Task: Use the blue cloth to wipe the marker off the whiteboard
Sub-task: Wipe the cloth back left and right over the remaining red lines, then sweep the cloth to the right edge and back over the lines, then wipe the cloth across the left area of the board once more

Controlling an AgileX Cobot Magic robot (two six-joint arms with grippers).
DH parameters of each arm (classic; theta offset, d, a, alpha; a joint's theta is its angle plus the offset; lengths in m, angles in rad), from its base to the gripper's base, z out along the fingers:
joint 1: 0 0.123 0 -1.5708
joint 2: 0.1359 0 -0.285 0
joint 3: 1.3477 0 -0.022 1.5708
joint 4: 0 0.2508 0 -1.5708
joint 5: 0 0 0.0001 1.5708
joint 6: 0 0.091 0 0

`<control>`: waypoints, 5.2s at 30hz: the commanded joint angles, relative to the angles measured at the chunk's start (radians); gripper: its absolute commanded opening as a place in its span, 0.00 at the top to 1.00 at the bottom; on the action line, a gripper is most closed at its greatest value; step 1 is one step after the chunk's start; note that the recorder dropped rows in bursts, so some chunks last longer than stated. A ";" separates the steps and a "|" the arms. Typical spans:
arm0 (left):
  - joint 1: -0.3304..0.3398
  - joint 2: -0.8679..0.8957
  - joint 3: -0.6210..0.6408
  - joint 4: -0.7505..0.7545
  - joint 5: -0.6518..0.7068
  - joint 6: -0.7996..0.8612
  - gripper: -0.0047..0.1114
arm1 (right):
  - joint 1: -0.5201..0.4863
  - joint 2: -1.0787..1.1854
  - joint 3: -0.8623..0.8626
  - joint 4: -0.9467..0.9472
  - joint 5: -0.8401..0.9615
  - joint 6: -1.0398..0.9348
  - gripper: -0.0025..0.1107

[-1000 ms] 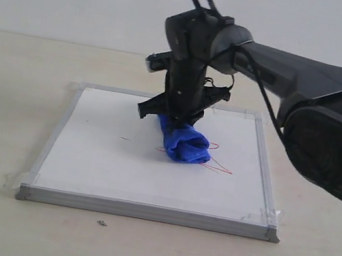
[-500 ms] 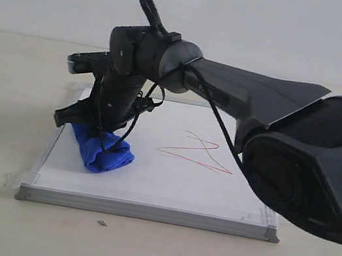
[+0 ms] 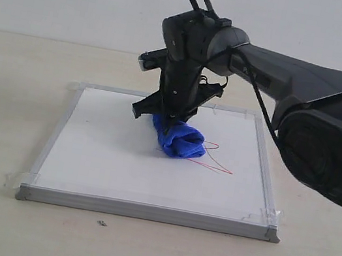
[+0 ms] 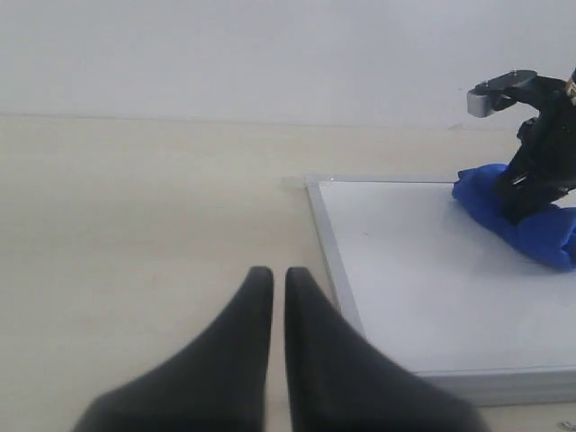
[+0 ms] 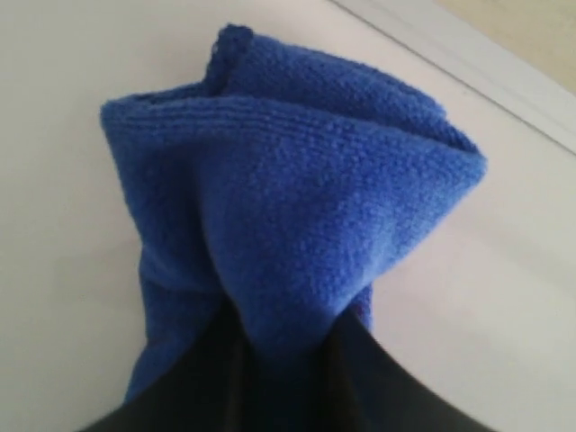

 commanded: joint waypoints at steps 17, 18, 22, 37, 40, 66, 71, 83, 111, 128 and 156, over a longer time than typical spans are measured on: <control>0.003 -0.003 0.003 0.001 -0.007 0.002 0.92 | 0.038 0.033 0.025 -0.109 0.077 -0.106 0.98; 0.003 -0.003 0.003 0.001 -0.007 0.002 0.92 | 0.015 0.031 0.025 -0.100 0.077 -0.096 0.98; 0.003 -0.003 0.003 0.001 -0.007 0.002 0.92 | -0.063 0.024 0.038 -0.099 0.077 -0.057 0.98; 0.003 -0.003 0.003 0.001 -0.007 0.002 0.92 | -0.144 -0.070 0.216 0.236 0.077 -0.073 0.98; 0.003 -0.003 0.003 0.001 -0.007 0.002 0.92 | -0.078 -0.054 0.216 0.385 0.077 -0.151 0.98; 0.003 -0.003 0.003 0.001 -0.007 0.002 0.92 | -0.316 -0.055 0.218 -0.074 0.077 -0.018 0.98; 0.003 -0.003 0.003 0.001 -0.007 0.002 0.92 | -0.329 -0.084 0.258 0.060 0.077 -0.031 0.98; 0.003 -0.003 0.003 0.001 -0.007 0.002 0.92 | 0.063 -0.082 0.293 0.180 0.077 -0.199 0.98; 0.003 -0.003 0.003 0.001 -0.007 0.002 0.92 | -0.151 -0.256 0.645 0.063 0.033 -0.037 0.98; 0.003 -0.003 0.003 0.001 -0.007 0.002 0.92 | -0.187 -0.164 0.481 -0.081 -0.094 0.054 0.98; 0.003 -0.003 0.003 0.001 -0.007 0.002 0.92 | 0.182 -0.124 0.170 0.364 -0.380 -0.198 0.98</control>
